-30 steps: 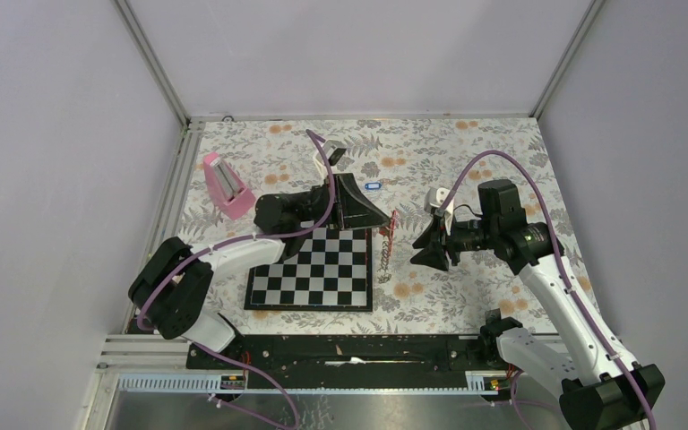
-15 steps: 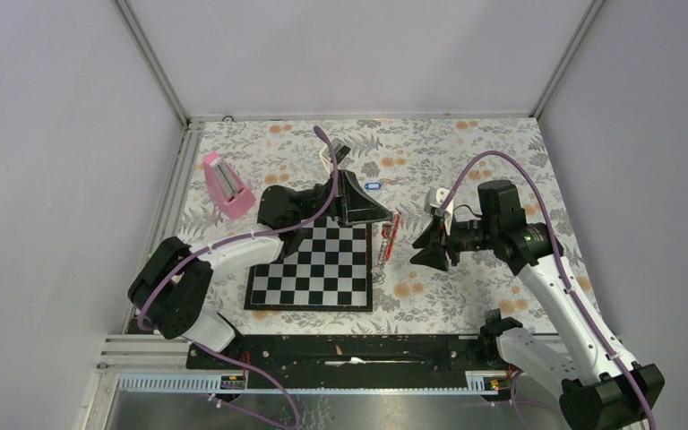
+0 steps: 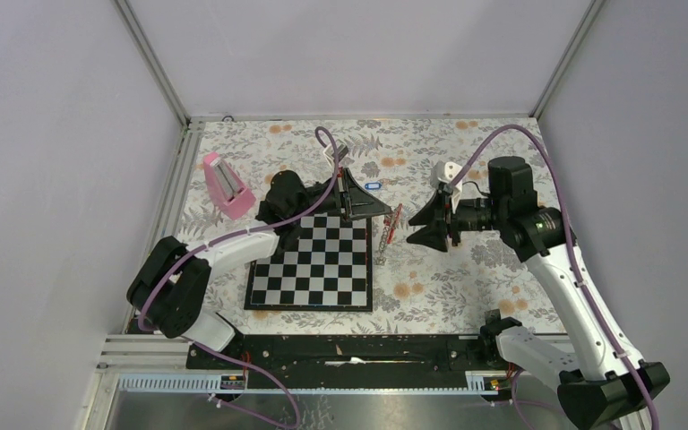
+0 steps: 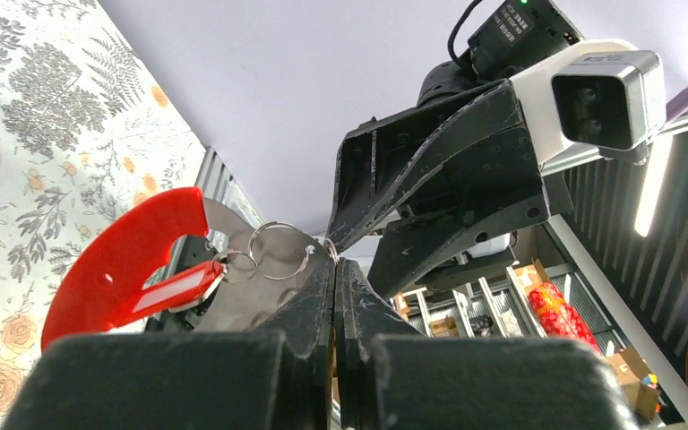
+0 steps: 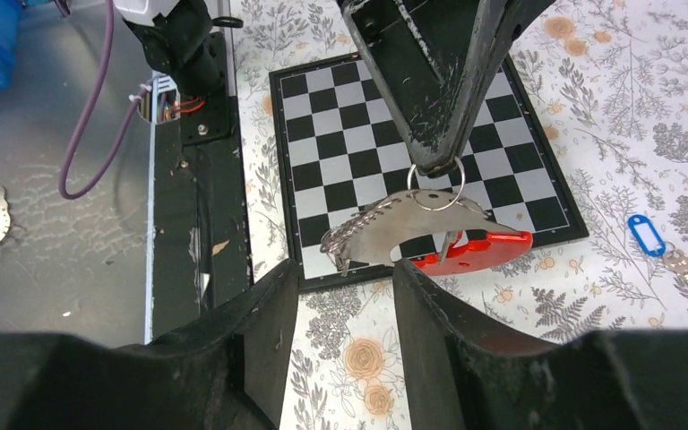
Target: Put the keys on the keyring
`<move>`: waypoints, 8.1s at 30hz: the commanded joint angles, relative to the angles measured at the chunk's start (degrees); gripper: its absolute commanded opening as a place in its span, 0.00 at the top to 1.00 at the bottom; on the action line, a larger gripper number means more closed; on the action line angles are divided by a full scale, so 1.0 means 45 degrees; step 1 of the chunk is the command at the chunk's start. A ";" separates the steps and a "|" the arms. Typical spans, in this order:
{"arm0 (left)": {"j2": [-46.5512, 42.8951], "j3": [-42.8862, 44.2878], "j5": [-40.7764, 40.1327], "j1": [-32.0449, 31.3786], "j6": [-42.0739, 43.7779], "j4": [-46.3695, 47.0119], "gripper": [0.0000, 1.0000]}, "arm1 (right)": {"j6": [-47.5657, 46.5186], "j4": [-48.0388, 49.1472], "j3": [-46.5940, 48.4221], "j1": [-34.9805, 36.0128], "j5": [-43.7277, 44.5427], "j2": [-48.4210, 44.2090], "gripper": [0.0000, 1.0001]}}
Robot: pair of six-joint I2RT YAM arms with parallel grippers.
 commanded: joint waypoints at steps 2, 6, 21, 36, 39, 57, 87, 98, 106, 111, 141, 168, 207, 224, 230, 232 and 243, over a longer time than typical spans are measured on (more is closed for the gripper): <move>-0.0576 0.0747 -0.0498 0.0067 0.0831 -0.0271 1.00 | 0.1549 0.1581 0.0064 -0.0040 -0.0771 0.0707 0.50; -0.0534 0.0835 -0.0637 0.0068 0.1008 -0.0302 1.00 | 0.2684 0.2750 -0.0466 -0.0040 -0.1014 0.1058 0.50; -0.0286 0.1206 -0.0906 0.0067 0.1759 -0.1017 1.00 | 0.4476 0.4531 -0.1400 -0.0040 -0.0835 0.1769 0.52; -0.0411 0.1148 -0.0957 0.0068 0.2338 -0.1447 1.00 | 0.4652 0.4736 -0.1553 -0.0040 -0.0642 0.1677 0.82; -0.0402 0.1172 -0.0948 0.0067 0.2439 -0.1479 1.00 | 0.4660 0.4720 -0.1524 -0.0040 -0.0676 0.1673 0.91; -0.0534 0.2165 0.0017 0.0085 0.9247 -0.3823 0.87 | 0.7079 0.6290 -0.1866 -0.0179 -0.0881 0.1961 1.00; -0.0966 0.4023 0.3400 0.0106 1.7200 -0.9601 0.45 | 1.0905 1.0798 -0.3796 -0.1035 -0.2318 0.1804 1.00; -0.0412 0.3357 0.2737 0.0086 1.3853 -0.7517 0.54 | 1.0763 1.0850 -0.3847 -0.1036 -0.2376 0.1738 1.00; -0.0202 0.3295 0.2301 0.0067 1.3719 -0.7673 0.56 | 1.0750 1.0852 -0.3859 -0.1056 -0.2394 0.1705 1.00; -0.0093 0.3214 0.2310 0.0020 1.3644 -0.7660 0.62 | 1.0734 1.0862 -0.3896 -0.1056 -0.2376 0.1706 1.00; 0.0316 0.4664 0.0497 -0.0085 1.2608 -1.0780 1.00 | 0.7631 0.7875 -0.3152 -0.1153 -0.1890 0.1197 0.79; -0.1133 0.3810 0.2083 -0.0226 1.9166 -1.0201 1.00 | 0.2140 0.3213 -0.1487 -0.1173 0.0000 0.0232 0.58; -0.0855 -0.1068 0.3485 -0.0275 1.3043 0.1575 1.00 | 0.0141 0.3966 -0.2891 0.0887 0.0027 0.0866 0.60; -0.0739 -0.1625 0.1823 -0.0488 1.1554 0.2121 1.00 | 0.0667 0.3858 -0.2159 0.0906 -0.0515 0.0790 0.62; -0.0665 -0.1613 0.1496 -0.0538 1.1477 0.1769 1.00 | 0.0940 0.3872 -0.1773 0.0913 -0.0458 0.0894 0.62; -0.0658 -0.1639 0.1465 -0.0538 1.1476 0.1743 1.00 | 0.1007 0.3917 -0.1734 0.0916 -0.0407 0.0956 0.62; -0.0542 -0.1582 0.1472 -0.0656 1.1462 0.1601 1.00 | 0.1560 0.4499 -0.1894 0.0921 -0.0383 0.1126 0.72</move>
